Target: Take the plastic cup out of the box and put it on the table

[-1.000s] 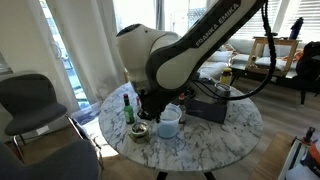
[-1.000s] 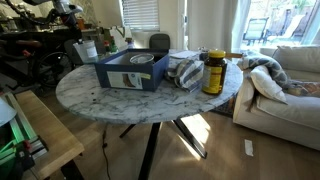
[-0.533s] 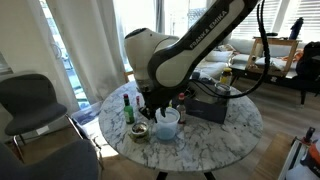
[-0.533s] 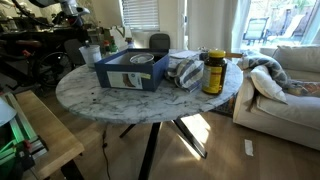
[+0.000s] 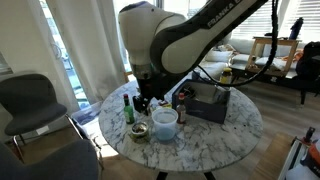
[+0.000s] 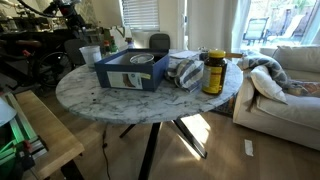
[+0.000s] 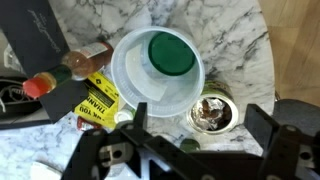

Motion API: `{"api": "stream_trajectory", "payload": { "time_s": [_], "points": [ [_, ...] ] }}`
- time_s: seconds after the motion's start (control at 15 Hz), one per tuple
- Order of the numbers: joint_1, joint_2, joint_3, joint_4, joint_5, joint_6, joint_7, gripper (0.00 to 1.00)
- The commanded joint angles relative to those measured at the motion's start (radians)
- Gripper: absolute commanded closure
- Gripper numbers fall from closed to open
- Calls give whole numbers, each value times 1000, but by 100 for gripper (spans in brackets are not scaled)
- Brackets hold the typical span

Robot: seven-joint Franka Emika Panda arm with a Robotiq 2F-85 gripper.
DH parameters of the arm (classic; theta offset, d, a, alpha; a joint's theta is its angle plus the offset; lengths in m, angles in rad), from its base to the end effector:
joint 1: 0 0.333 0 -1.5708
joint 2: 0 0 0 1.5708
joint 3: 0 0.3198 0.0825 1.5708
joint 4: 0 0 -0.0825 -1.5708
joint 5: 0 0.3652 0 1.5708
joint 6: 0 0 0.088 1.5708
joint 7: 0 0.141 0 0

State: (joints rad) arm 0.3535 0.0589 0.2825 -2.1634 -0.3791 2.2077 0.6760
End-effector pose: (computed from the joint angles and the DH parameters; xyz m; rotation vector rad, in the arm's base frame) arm 0.4402 0.2962 0.3536 2.8856 0.2727 0.2430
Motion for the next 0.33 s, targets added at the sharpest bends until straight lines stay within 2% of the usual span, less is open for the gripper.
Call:
{"api": "stream_trajectory", "payload": {
  "time_s": [0.0, 0.13, 0.2, 0.27],
  "points": [
    [5, -187, 29, -100, -45, -11, -76, 0],
    [-1, -232, 48, -121, -38, 27, -168, 0],
    [-16, -160, 58, -53, -25, -10, -104, 0],
    [-19, -191, 66, -67, -24, -7, -133, 0]
  ]
}}
